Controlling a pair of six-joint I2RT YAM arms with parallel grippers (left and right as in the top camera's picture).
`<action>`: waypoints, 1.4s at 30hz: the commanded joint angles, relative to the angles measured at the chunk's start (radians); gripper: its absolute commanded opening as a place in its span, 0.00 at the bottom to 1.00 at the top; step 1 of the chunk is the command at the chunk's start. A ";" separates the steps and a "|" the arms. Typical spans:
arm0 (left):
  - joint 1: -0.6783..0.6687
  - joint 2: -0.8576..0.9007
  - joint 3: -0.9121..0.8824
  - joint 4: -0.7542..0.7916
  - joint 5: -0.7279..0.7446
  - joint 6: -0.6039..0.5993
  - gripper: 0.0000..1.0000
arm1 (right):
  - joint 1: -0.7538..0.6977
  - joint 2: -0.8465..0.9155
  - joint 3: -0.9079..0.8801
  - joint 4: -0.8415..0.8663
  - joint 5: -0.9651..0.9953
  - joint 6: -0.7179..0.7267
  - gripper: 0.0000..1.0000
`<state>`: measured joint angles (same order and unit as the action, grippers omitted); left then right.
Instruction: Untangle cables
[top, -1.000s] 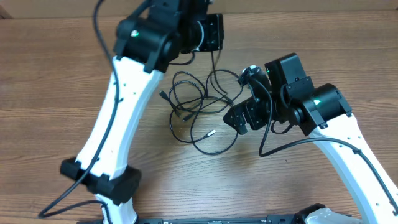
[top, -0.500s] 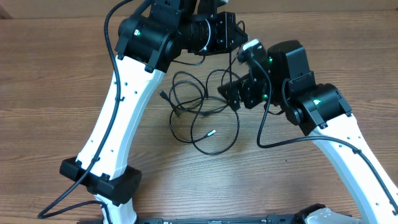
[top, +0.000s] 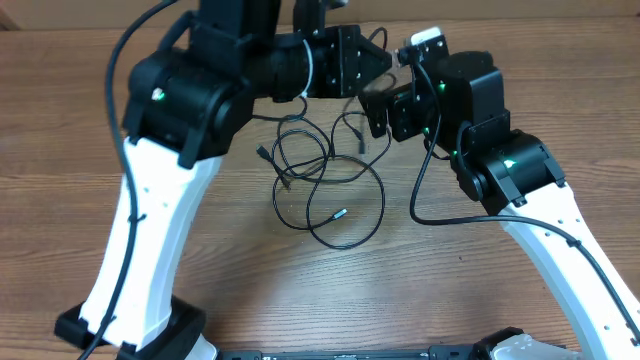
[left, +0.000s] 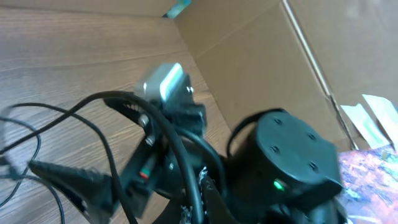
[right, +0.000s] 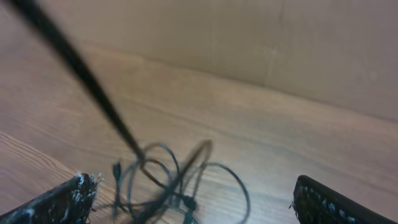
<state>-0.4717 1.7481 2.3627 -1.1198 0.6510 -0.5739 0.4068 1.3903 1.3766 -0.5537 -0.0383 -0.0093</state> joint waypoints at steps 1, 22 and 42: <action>-0.006 -0.039 0.010 0.002 0.003 0.015 0.04 | 0.002 -0.008 0.024 0.039 -0.126 0.029 1.00; -0.006 -0.096 0.010 0.062 -0.059 0.006 0.04 | 0.002 -0.008 0.024 0.142 -0.356 0.092 0.58; -0.006 -0.107 0.010 0.058 -0.111 0.013 0.04 | 0.002 -0.008 0.024 0.185 -0.356 0.092 0.25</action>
<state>-0.4717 1.6569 2.3627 -1.0649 0.5488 -0.5739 0.4072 1.3903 1.3766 -0.3985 -0.3923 0.0822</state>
